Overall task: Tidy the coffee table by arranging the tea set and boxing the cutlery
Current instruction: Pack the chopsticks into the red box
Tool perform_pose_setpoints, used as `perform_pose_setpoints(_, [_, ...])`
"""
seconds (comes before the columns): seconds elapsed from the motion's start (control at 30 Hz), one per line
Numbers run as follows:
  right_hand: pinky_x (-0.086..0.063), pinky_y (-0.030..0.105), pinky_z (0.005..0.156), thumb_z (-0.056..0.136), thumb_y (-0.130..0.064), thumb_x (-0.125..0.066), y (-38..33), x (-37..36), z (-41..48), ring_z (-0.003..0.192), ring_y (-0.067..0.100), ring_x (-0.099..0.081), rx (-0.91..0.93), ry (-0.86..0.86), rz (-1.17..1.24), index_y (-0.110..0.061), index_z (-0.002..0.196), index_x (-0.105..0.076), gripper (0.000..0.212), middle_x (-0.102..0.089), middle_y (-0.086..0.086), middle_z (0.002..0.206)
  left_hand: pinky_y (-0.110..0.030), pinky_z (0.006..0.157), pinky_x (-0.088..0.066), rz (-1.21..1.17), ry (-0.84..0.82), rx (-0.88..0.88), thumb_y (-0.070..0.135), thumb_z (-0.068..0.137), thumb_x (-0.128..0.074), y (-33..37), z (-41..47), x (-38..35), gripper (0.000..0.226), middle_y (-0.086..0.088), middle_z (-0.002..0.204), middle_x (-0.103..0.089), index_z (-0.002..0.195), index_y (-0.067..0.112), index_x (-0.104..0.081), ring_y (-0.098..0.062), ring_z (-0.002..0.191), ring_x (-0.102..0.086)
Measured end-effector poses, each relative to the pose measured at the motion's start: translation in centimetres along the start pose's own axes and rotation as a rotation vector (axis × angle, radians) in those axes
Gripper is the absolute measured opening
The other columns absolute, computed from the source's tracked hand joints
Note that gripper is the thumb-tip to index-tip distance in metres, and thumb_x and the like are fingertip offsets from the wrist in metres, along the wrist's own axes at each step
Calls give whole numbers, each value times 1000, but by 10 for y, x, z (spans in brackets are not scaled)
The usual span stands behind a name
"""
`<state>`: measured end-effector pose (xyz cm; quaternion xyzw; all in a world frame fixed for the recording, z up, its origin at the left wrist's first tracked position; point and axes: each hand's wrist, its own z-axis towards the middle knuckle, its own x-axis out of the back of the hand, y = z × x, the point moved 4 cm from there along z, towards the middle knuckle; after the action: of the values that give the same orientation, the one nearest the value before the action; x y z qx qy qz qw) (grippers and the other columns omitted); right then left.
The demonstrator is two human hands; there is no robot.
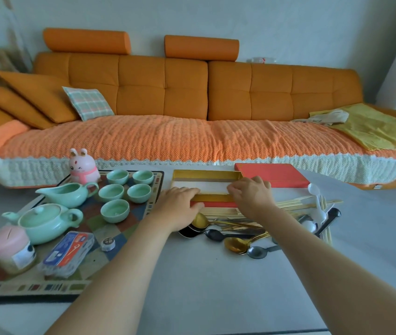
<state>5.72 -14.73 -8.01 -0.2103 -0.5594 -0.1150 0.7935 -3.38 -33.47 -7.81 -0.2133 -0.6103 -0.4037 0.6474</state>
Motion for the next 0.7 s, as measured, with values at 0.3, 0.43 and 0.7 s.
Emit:
perform_pose_setpoints(0.3, [-29, 45, 109, 98, -30, -43, -1, 19, -19, 128, 21, -40, 95, 12, -26, -29, 132, -52, 35, -50, -3, 137, -38, 111, -26, -28, 150, -58, 43, 99, -43, 18, 0, 8, 45, 6, 142, -48, 142, 28, -47, -19, 132, -37])
perform_pose_setpoints(0.43, [-45, 40, 96, 93, -14, -43, 9, 35, -21, 101, 18, -58, -59, -22, -4, -29, 112, -58, 28, -60, -4, 117, -35, 103, -36, -112, 214, -133, 33, 100, -47, 41, -4, 14, 33, 5, 127, -55, 130, 27, -57, -17, 121, -45])
perform_pose_setpoints(0.7, [-37, 42, 102, 92, -15, -54, 34, 18, -39, 118, 23, -50, -80, -189, -272, -28, 129, -54, 39, -56, 1, 129, -32, 89, -50, -165, 27, -197, 27, 99, -50, 74, -9, -12, 34, 5, 125, -58, 132, 24, -59, -17, 111, -55])
